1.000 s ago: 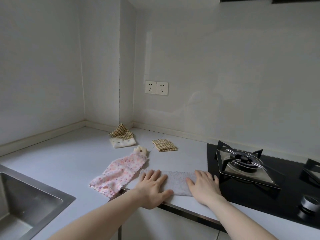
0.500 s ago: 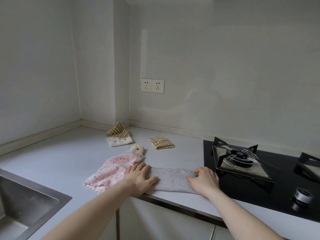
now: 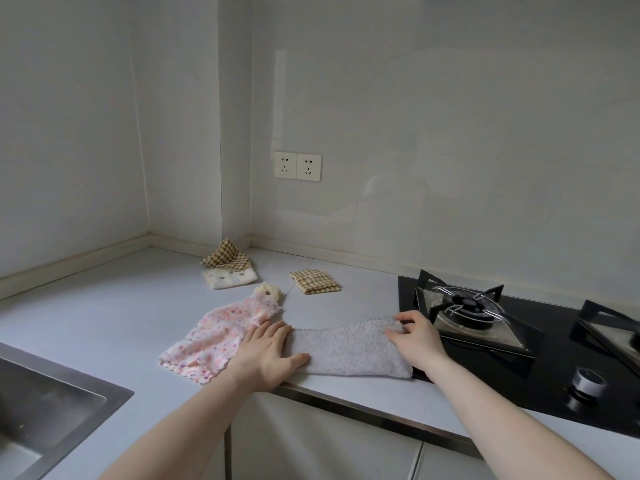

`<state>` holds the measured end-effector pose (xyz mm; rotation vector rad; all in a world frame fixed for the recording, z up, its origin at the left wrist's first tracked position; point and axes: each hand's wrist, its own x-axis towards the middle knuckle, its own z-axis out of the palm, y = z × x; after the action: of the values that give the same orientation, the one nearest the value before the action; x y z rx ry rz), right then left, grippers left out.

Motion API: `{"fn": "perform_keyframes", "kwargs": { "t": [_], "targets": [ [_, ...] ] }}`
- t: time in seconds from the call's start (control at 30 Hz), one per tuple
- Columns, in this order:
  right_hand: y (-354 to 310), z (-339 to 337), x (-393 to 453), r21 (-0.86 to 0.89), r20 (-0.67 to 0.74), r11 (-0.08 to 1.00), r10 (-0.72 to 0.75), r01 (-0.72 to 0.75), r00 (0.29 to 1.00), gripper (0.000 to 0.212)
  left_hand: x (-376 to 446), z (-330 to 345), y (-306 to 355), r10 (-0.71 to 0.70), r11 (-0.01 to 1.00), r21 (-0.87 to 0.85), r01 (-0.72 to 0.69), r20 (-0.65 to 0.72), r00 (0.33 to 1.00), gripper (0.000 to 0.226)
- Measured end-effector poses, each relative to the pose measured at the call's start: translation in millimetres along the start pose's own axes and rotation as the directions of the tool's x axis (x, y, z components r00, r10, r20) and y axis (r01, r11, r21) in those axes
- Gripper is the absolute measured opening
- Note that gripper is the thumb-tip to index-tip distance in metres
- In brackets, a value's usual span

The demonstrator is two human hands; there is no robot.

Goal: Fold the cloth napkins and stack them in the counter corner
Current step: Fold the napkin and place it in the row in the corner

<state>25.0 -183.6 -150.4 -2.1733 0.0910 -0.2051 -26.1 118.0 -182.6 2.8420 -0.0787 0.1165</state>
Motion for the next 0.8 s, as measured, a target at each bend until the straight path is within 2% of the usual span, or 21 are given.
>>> {"fn": "perform_keyframes", "kwargs": {
  "t": [0.17, 0.3, 0.53, 0.67, 0.8],
  "targets": [
    [-21.3, -6.7, 5.3, 0.023, -0.027, 0.999, 0.026, -0.025, 0.999, 0.033, 1.3, 3.4, -2.1, 0.003, 1.000, -0.016, -0.003, 0.005, 1.000, 0.092],
    [-46.3, -1.9, 10.0, 0.014, -0.002, 0.999, 0.044, -0.044, 0.999, 0.036, 2.6, 5.2, -4.9, 0.009, 0.998, -0.058, -0.011, -0.023, 1.000, 0.077],
    [-90.9, 30.0, 11.6, 0.102, 0.123, 0.991, 0.077, -0.090, 0.989, 0.026, 1.9, -4.1, -4.6, 0.000, 0.978, -0.209, -0.005, -0.023, 1.000, 0.070],
    [-104.7, 62.3, 5.2, 0.141, 0.190, 0.986, 0.059, -0.086, 0.980, 0.036, 2.1, -7.4, -6.5, -0.034, 0.947, -0.320, 0.023, -0.031, 0.999, 0.058],
    [-115.4, 89.0, -8.7, 0.179, 0.270, 0.976, 0.076, -0.128, 0.960, 0.035, 3.9, -9.2, -9.6, -0.079, 0.904, -0.422, 0.066, -0.014, 0.997, 0.054]
  ]
}}
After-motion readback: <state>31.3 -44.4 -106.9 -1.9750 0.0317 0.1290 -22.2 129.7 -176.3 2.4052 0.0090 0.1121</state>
